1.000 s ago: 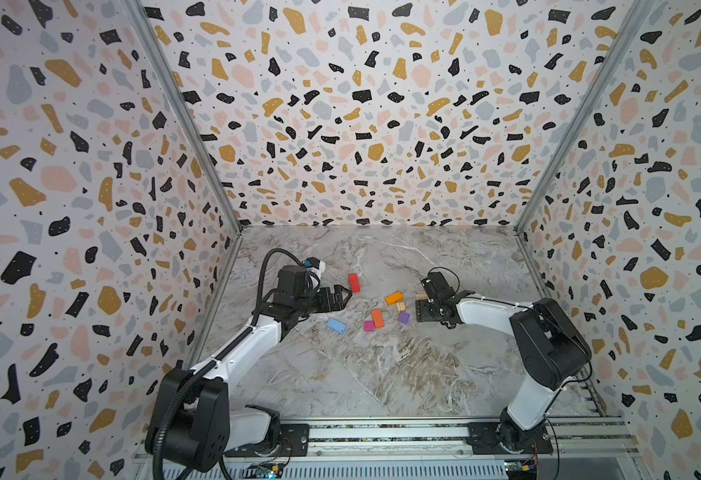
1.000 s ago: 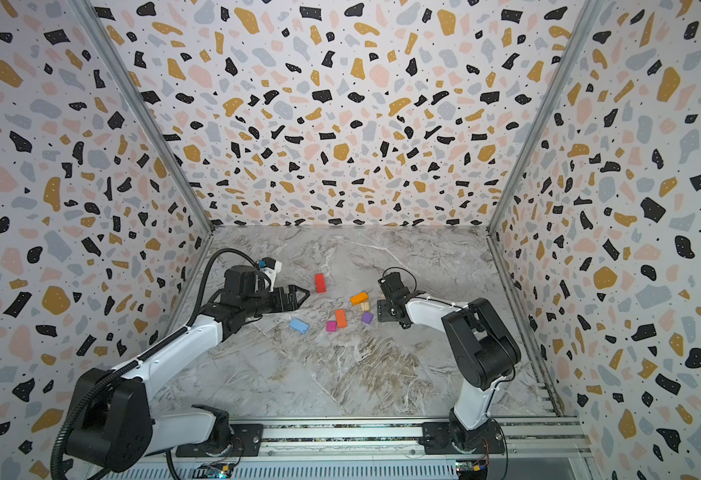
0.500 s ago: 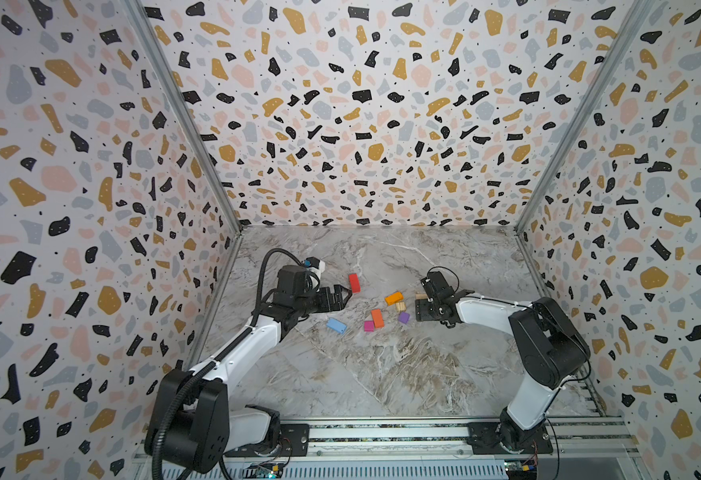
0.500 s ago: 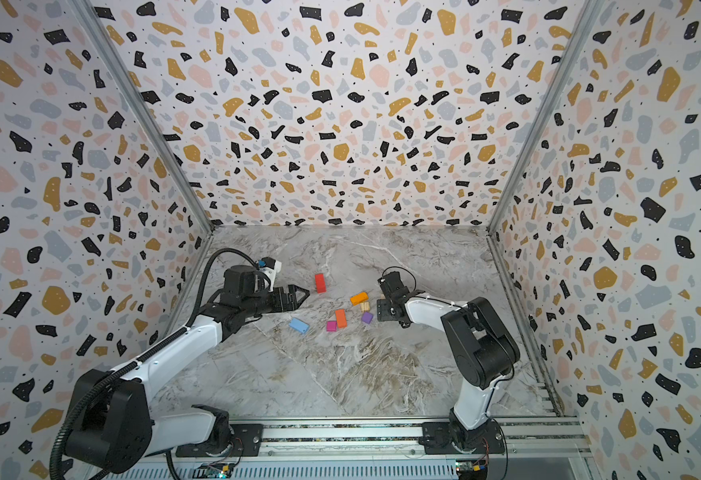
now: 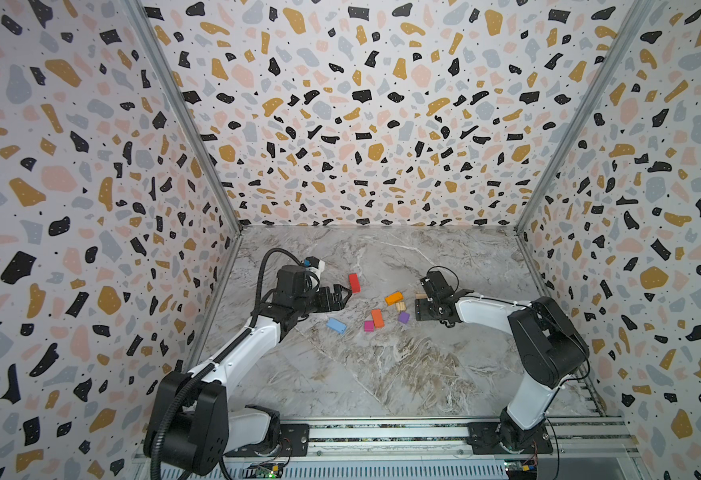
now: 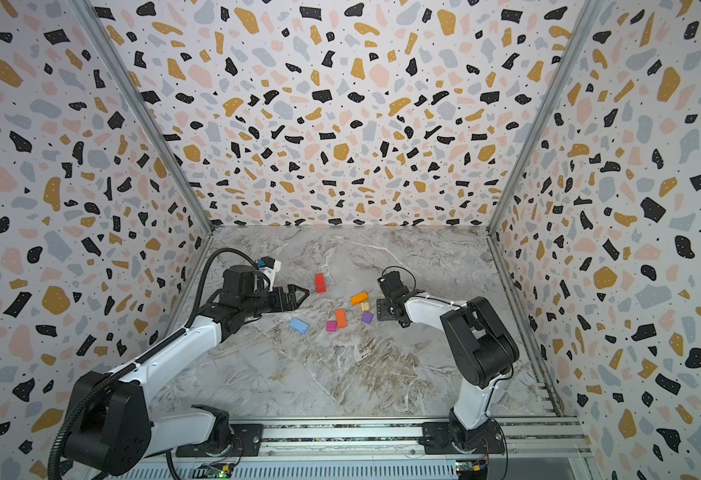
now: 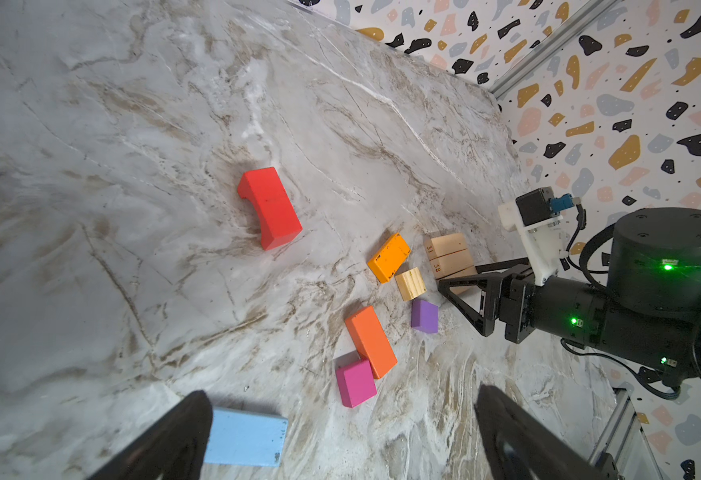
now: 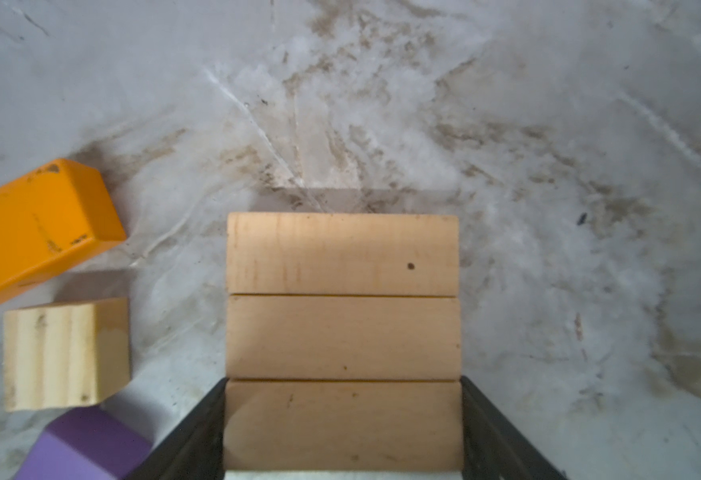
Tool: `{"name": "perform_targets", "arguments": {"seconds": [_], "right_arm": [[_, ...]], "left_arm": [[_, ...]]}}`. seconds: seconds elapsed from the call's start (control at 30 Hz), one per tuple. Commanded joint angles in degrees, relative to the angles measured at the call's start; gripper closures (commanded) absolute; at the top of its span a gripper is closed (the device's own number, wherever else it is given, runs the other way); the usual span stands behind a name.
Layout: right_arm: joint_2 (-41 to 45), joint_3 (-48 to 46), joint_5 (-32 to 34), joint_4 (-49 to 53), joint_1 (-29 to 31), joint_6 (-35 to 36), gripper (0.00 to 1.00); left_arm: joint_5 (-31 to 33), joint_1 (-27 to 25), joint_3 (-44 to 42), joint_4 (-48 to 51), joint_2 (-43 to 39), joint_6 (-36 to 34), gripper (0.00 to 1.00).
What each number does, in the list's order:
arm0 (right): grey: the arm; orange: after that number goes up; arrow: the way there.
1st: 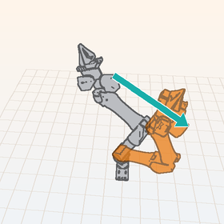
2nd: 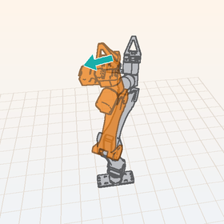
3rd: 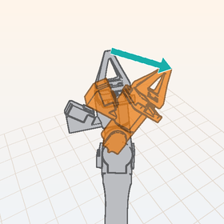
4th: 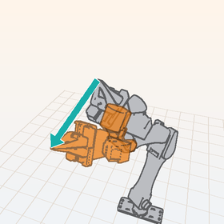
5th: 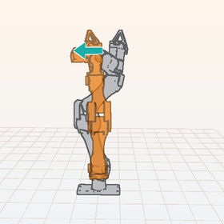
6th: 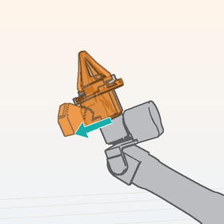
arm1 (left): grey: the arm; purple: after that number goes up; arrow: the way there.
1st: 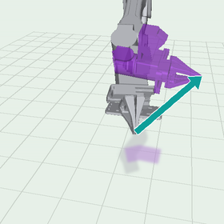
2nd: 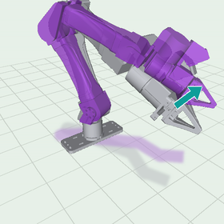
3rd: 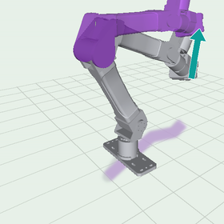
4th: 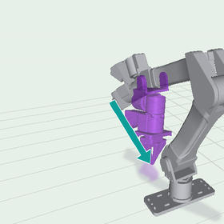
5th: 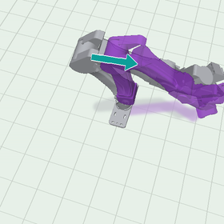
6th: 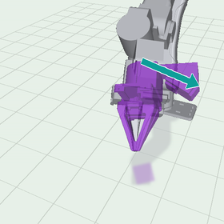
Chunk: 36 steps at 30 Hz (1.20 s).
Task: Build the wood block tower
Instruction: 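Lower the held wood bar onto the top of the stack, then open the right gripper and raise it from the three-bar stack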
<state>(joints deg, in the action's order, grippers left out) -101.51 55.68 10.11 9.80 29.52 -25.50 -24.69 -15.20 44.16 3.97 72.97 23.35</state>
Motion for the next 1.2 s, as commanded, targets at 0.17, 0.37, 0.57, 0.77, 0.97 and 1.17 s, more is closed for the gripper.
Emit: {"name": "perform_targets", "arguments": {"seconds": [0.17,0.37,0.57,0.77,0.97,1.17], "right_arm": [[-1.59,0.4,-1.14,3.01,-0.24,-1.11,0.21],[-1.4,0.39,-0.96,3.13,-0.25,-1.31,0.17],[-1.3,0.52,-0.88,3.36,-0.18,-1.55,0.14],[-1.2,0.66,-1.21,3.45,-0.21,-1.6,0.11],[-0.71,0.96,-0.94,3.72,-0.21,-1.66,0.08],[-0.78,1.94,-0.88,4.19,-0.3,-1.58,0.02]], "left_arm": [[0.32,-0.32,0.14,-0.36,-1.21,-0.77,0.0],[0.25,-0.33,0.13,-0.36,-1.17,-0.77,0.0],[0.25,-0.34,0.13,-0.41,-1.25,-0.77,0.0],[0.24,-0.31,0.13,-0.36,-1.34,-0.85,0.0],[0.22,-0.31,0.05,-0.36,-1.47,-0.87,0.0],[0.19,-0.31,0.13,-0.36,-1.43,-0.85,0.0]]}}
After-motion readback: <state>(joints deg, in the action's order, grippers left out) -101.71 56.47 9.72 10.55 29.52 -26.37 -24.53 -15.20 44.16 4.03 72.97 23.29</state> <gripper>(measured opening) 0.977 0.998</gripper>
